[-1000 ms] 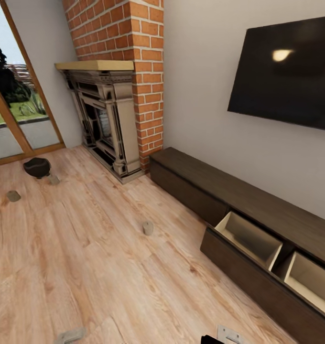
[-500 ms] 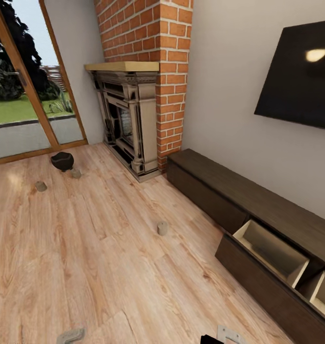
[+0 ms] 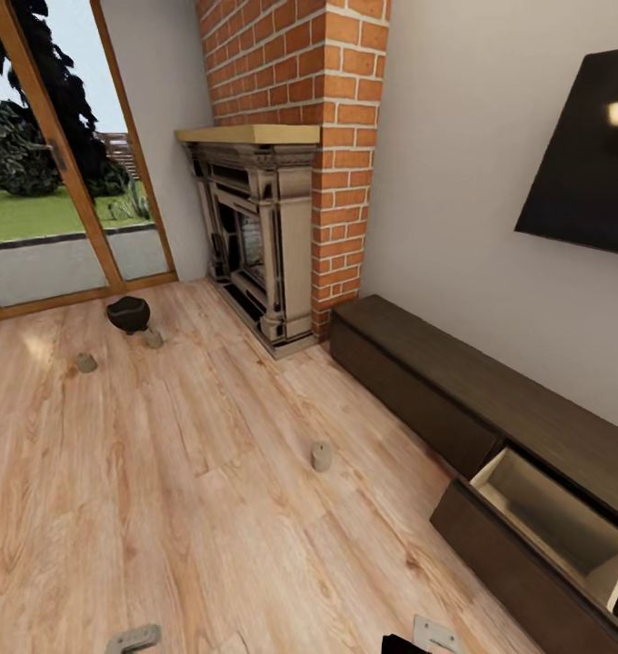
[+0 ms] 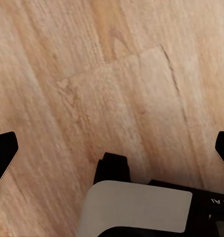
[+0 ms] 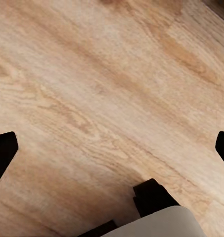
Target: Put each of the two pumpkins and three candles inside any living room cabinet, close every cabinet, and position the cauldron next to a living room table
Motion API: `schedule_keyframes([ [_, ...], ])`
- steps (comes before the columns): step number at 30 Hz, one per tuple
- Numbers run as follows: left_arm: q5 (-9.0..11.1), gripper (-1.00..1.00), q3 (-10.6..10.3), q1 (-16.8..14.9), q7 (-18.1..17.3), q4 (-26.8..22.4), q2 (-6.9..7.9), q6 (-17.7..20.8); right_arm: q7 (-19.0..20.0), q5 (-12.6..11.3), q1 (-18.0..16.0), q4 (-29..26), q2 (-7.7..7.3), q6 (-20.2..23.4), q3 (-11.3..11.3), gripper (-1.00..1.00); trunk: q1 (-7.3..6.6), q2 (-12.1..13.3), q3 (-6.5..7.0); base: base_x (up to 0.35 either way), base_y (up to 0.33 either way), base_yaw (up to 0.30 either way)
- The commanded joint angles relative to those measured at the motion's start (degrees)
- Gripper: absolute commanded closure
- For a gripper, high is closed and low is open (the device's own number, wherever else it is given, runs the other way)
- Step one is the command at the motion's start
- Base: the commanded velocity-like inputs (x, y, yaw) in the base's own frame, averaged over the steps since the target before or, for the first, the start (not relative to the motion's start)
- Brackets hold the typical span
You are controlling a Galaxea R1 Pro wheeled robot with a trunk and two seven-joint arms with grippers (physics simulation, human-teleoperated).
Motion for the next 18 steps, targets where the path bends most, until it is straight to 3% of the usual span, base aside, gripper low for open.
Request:
schedule_keyframes([
  [1, 0.00, -1.00, 0.00, 0.00, 0.00, 0.00, 0.00, 0.00, 0.00, 0.00, 0.00, 0.00, 0.00, 0.00, 0.00, -1.00, 0.00, 0.00, 0.02, 0.310, 0.078, 0.027],
  [18, 0.00, -1.00, -0.01, 0.00, -0.08, 0.00, 0.00, -0.25, 0.21, 0.00, 0.00, 0.03, -0.09, 0.08, 0.00, -1.00, 0.00, 0.00, 0.38, 0.304, 0.108, 0.043],
])
